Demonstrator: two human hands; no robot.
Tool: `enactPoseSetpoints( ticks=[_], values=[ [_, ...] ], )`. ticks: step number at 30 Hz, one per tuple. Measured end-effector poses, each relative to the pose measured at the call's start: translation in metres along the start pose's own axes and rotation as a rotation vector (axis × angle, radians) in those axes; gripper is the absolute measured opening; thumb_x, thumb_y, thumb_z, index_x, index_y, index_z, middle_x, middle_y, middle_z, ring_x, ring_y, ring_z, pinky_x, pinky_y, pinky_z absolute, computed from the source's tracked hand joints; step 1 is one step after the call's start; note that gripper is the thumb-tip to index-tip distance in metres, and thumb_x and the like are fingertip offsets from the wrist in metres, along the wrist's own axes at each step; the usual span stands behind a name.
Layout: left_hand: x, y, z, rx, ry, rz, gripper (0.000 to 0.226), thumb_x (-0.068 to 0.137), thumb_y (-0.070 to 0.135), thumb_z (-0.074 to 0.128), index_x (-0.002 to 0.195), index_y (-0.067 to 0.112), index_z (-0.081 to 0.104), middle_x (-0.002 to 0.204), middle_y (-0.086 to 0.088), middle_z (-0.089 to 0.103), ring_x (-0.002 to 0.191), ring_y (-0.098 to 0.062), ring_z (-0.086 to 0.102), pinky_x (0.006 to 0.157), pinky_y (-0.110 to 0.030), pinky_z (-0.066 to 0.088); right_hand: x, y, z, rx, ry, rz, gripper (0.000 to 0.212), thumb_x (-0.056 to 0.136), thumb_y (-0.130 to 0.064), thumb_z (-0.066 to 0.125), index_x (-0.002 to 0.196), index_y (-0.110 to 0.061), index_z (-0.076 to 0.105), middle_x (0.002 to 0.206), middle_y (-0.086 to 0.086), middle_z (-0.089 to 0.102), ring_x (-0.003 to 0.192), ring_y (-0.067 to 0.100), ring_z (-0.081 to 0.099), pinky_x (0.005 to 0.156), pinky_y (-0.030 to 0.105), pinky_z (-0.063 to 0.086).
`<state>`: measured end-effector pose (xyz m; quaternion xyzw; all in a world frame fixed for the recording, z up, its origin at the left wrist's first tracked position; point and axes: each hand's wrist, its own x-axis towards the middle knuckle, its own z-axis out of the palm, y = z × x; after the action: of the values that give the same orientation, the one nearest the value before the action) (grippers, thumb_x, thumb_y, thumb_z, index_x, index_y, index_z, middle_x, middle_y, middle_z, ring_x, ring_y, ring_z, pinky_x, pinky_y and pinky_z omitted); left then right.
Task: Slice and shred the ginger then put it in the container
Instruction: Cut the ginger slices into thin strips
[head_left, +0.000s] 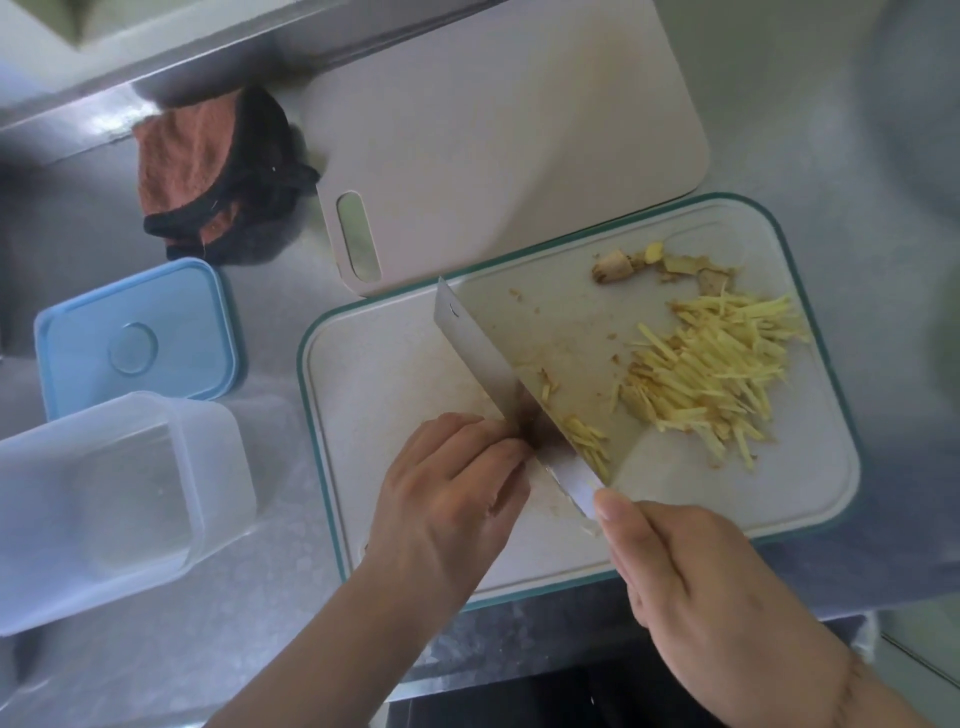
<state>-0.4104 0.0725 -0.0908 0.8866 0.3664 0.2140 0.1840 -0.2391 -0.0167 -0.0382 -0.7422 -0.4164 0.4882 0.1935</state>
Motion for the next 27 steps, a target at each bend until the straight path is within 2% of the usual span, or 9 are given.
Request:
enactPoseSetpoints(
  ticks=[3, 7, 11, 15, 16, 18, 21, 24, 27],
  values=[
    [0.003, 0.002, 0.001, 0.001, 0.015, -0.001, 0.011, 0.090, 0.015, 0.072, 0.088, 0.008, 0.080, 0.090, -0.004, 0.076, 0.081, -0.020, 0.069, 0.078, -0.033, 0.059, -0.002, 0.010, -0.015, 0.049, 0.023, 0.062, 0.069, 0.075, -0.082, 0.015, 0.061, -0.021, 0.042, 0.047, 0.004, 0.039, 0.044, 0.012, 0.036, 0.050, 0.040, 0.038],
    [0.015, 0.012, 0.012, -0.066, 0.042, -0.016, 0.010, 0.090, 0.014, 0.072, 0.087, 0.008, 0.079, 0.089, -0.002, 0.076, 0.080, -0.019, 0.066, 0.076, -0.032, 0.056, -0.007, 0.006, -0.016, 0.006, -0.018, 0.050, 0.071, 0.072, -0.081, 0.016, 0.065, -0.016, 0.043, 0.051, 0.009, 0.043, 0.044, 0.014, 0.040, 0.051, 0.039, 0.038],
    [0.017, 0.018, 0.013, -0.114, 0.033, -0.058, 0.006, 0.086, 0.012, 0.075, 0.085, 0.009, 0.080, 0.083, 0.000, 0.076, 0.077, -0.017, 0.067, 0.069, -0.031, 0.058, -0.016, 0.005, -0.036, 0.397, -0.200, 0.152, 0.071, 0.066, -0.082, 0.035, 0.059, -0.011, 0.032, 0.045, -0.001, 0.026, 0.035, 0.009, 0.025, 0.038, 0.019, 0.022],
    [0.006, 0.017, 0.003, -0.090, 0.112, -0.127, 0.008, 0.087, 0.010, 0.073, 0.090, 0.008, 0.079, 0.084, -0.002, 0.076, 0.075, -0.015, 0.068, 0.067, -0.034, 0.061, -0.028, 0.017, -0.063, 0.650, -0.269, 0.359, 0.067, 0.059, -0.081, 0.047, 0.058, -0.014, 0.040, 0.047, 0.007, 0.021, 0.035, 0.010, 0.018, 0.041, 0.016, 0.020],
    [0.004, 0.020, -0.001, -0.091, 0.173, -0.139, 0.009, 0.089, 0.008, 0.070, 0.092, 0.009, 0.078, 0.085, -0.003, 0.075, 0.077, -0.015, 0.068, 0.068, -0.034, 0.060, -0.030, 0.019, -0.066, 0.576, -0.233, 0.327, 0.067, 0.061, -0.083, 0.045, 0.058, -0.016, 0.040, 0.045, 0.006, 0.024, 0.034, 0.013, 0.020, 0.041, 0.018, 0.022],
    [0.001, 0.030, -0.015, -0.099, 0.329, -0.115, 0.011, 0.092, 0.005, 0.062, 0.097, 0.012, 0.070, 0.089, -0.003, 0.069, 0.081, -0.017, 0.062, 0.072, -0.030, 0.055, -0.030, 0.022, -0.069, 0.182, -0.150, 0.141, 0.074, 0.064, -0.092, 0.025, 0.061, -0.020, 0.043, 0.044, -0.001, 0.036, 0.037, 0.010, 0.033, 0.044, 0.026, 0.029],
    [-0.003, 0.058, -0.036, -0.083, 0.419, 0.006, 0.011, 0.089, 0.005, 0.060, 0.096, 0.014, 0.060, 0.094, -0.001, 0.055, 0.084, -0.023, 0.055, 0.077, -0.030, 0.046, -0.036, 0.016, -0.068, -0.454, -0.098, -0.130, 0.069, 0.070, -0.084, -0.001, 0.073, -0.029, 0.041, 0.065, -0.007, 0.054, 0.065, 0.009, 0.055, 0.061, 0.029, 0.040],
    [-0.006, 0.081, -0.036, 0.008, 0.165, 0.021, 0.005, 0.087, 0.023, 0.066, 0.091, 0.020, 0.066, 0.093, 0.005, 0.063, 0.090, -0.021, 0.058, 0.081, -0.037, 0.048, -0.036, 0.015, -0.061, -0.704, -0.077, -0.270, 0.066, 0.075, -0.078, -0.004, 0.086, -0.030, 0.040, 0.084, -0.005, 0.063, 0.080, 0.014, 0.064, 0.064, 0.031, 0.046],
    [0.000, 0.090, -0.026, 0.082, -0.093, -0.128, 0.014, 0.088, 0.039, 0.063, 0.086, 0.026, 0.066, 0.093, 0.013, 0.063, 0.094, -0.013, 0.055, 0.084, -0.038, 0.048, -0.029, 0.022, -0.057, -0.768, -0.049, -0.405, 0.091, 0.063, -0.076, -0.025, 0.092, -0.027, 0.045, 0.085, -0.003, 0.065, 0.077, 0.017, 0.066, 0.060, 0.032, 0.044]
  ],
)
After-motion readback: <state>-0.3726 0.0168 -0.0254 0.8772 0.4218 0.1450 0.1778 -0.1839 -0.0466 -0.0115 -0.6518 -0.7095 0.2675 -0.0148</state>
